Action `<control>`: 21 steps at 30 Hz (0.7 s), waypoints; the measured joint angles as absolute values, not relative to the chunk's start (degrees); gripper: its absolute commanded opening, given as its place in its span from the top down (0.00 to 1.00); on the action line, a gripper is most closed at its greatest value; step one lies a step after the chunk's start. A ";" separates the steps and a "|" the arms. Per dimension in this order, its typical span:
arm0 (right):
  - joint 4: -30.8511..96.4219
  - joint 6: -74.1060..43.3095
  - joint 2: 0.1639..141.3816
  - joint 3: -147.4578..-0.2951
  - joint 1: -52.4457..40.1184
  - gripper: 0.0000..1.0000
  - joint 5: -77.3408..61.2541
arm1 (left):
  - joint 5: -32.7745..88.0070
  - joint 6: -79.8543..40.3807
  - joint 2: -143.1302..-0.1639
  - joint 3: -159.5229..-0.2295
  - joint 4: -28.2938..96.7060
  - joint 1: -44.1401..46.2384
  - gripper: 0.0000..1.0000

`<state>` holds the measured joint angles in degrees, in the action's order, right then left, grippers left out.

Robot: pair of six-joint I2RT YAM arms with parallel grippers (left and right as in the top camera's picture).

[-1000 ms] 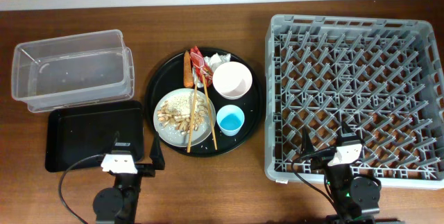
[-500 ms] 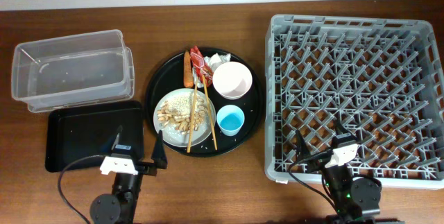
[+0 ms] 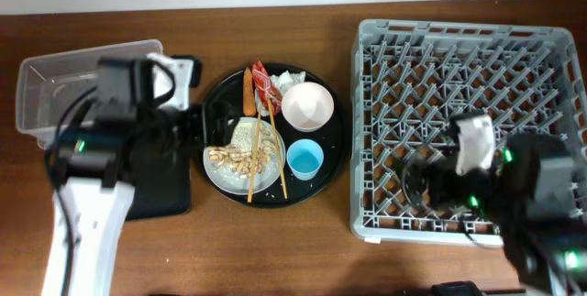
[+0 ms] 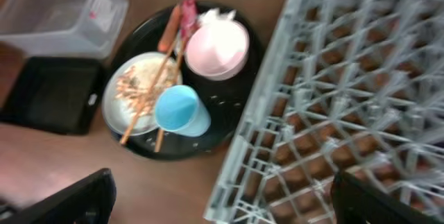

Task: Sort waste into correct bins and load items into the dishwasher rack
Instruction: 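Grasp the blue cup with the right gripper and lift it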

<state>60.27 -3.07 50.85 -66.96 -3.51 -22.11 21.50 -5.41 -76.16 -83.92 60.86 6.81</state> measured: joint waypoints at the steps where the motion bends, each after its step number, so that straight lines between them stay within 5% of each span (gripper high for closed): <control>1: 60.64 -3.05 54.39 -67.35 -3.51 0.02 -24.01 | 24.82 -5.41 -79.05 -84.27 60.40 7.07 0.08; 4: 61.39 -5.43 60.16 -67.35 -3.51 0.02 -26.96 | 24.97 -5.87 -86.04 -84.55 60.95 12.47 0.30; 7: 63.46 -10.66 61.76 -67.35 -3.51 0.02 -24.27 | 11.49 -6.72 -96.40 -84.66 61.21 26.57 0.41; 12: 64.58 -12.56 61.82 -67.37 -3.51 0.02 -22.68 | 4.25 -9.87 -105.86 -84.66 56.90 31.29 0.58; 13: 64.60 -12.86 61.82 -67.37 -3.51 0.02 -22.52 | 4.08 -10.28 -107.02 -84.66 56.12 31.46 0.69; 14: 64.58 -12.97 61.82 -67.37 -3.51 0.02 -22.50 | 4.08 -10.35 -108.47 -84.66 55.68 31.77 0.92; 15: 64.58 -13.06 61.82 -67.37 -3.51 0.02 -22.46 | 4.03 -10.50 -109.71 -84.66 55.68 32.01 0.99; 21: 65.95 -13.23 61.87 -67.40 -3.51 0.02 -22.33 | 5.87 -10.55 -110.63 -93.12 66.06 29.34 1.00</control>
